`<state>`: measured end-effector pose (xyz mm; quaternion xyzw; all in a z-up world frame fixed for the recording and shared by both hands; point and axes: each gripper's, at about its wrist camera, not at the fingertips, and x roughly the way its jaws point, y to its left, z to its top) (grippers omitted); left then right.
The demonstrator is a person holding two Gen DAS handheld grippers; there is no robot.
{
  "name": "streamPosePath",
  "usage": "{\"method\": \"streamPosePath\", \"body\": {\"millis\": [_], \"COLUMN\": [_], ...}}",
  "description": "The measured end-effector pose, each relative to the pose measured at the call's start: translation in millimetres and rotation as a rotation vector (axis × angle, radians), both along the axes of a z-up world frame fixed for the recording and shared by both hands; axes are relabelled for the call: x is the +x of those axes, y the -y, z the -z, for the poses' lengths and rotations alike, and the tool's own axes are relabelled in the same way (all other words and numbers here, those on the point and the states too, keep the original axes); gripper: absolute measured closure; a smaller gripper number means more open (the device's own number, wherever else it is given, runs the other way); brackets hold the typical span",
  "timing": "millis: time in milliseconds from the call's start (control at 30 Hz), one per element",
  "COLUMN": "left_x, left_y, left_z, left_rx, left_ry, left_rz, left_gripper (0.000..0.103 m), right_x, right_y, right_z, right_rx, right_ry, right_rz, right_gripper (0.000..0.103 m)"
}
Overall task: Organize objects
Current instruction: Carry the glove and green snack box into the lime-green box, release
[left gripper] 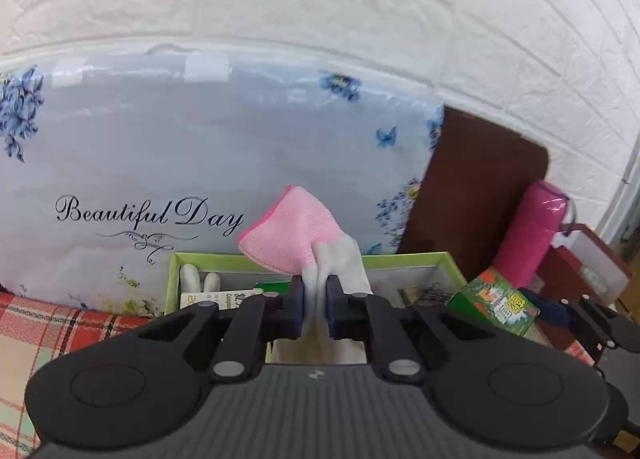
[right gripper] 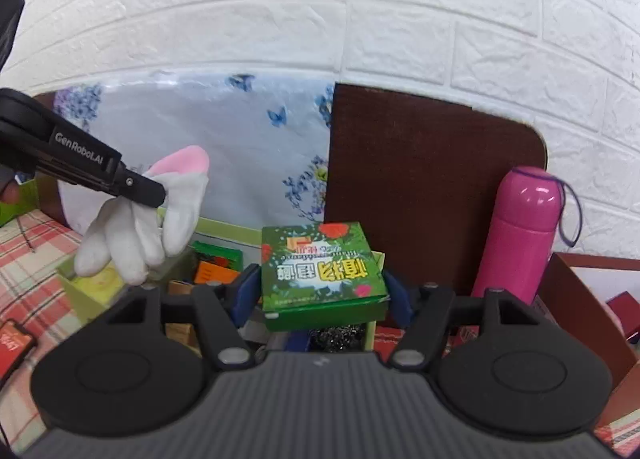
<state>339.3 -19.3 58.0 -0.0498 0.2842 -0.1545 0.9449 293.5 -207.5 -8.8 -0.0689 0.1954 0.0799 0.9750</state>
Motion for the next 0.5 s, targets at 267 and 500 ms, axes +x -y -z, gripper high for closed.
{"method": "streamPosePath", "body": {"millis": [267, 500], "left_x": [-18.9, -50.8], "left_y": [-6.8, -3.2], "left_z": [30.9, 13.1], "left_rx": [0.041, 0.07], "left_ry": [-0.013, 0.006], "left_rz": [-0.042, -0.108], "left_gripper": [0.035, 0.032], "right_x": [-12.0, -41.1], "right_y": [-3.5, 7.0], "right_z": [27.9, -5.0], "right_rx": [-0.036, 0.008], "right_ry": [-0.04, 0.01], "right_rz": [-0.006, 0.006], "right_gripper": [0.01, 0.001]}}
